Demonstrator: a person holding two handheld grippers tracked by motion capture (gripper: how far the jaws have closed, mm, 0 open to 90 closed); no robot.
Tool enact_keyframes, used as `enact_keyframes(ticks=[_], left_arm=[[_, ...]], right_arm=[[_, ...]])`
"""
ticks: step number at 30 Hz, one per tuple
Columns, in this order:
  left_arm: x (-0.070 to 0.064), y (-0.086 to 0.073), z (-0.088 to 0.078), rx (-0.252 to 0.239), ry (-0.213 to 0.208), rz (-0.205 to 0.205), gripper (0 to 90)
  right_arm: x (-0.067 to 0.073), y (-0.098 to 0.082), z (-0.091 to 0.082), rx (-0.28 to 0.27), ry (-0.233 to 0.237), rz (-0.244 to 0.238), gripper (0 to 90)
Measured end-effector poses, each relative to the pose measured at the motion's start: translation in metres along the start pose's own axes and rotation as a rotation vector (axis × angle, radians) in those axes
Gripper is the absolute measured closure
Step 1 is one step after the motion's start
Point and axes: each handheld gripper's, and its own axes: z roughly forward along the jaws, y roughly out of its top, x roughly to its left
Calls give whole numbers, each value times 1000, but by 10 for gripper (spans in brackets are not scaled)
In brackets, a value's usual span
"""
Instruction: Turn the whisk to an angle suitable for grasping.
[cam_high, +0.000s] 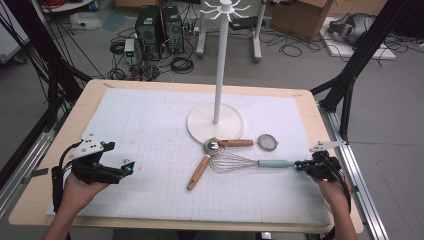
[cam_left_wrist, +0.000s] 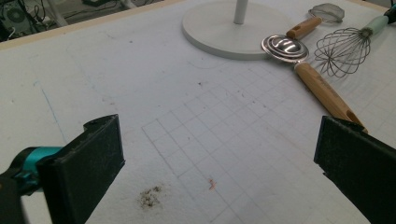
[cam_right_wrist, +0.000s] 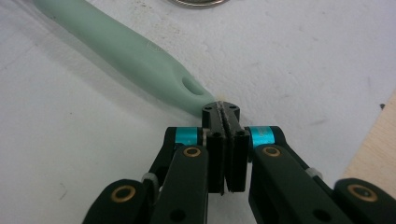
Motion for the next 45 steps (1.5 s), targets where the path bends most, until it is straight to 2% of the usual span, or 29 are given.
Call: enact_keyframes(ticks=[14, 18, 23, 28, 36, 45], left_arm=[[0, 0, 0, 6, -3, 4, 19], [0, 0, 1, 5, -3, -1, 18], [1, -1, 1, 11, -1, 0, 18], [2, -2, 3, 12, -3, -6, 19], [2, -3, 4, 15, -4, -9, 19], [2, -3, 5, 19, -6, -9, 18]], right_arm=[[3, 0, 0, -6, 44, -13, 893], [2, 2, -8, -62, 54, -12, 825], [5, 16, -14, -105, 97, -70, 708], [7, 28, -8, -124, 160, -124, 601], [16, 36, 15, -51, 227, -230, 487], [19, 41, 29, -14, 251, -307, 496]])
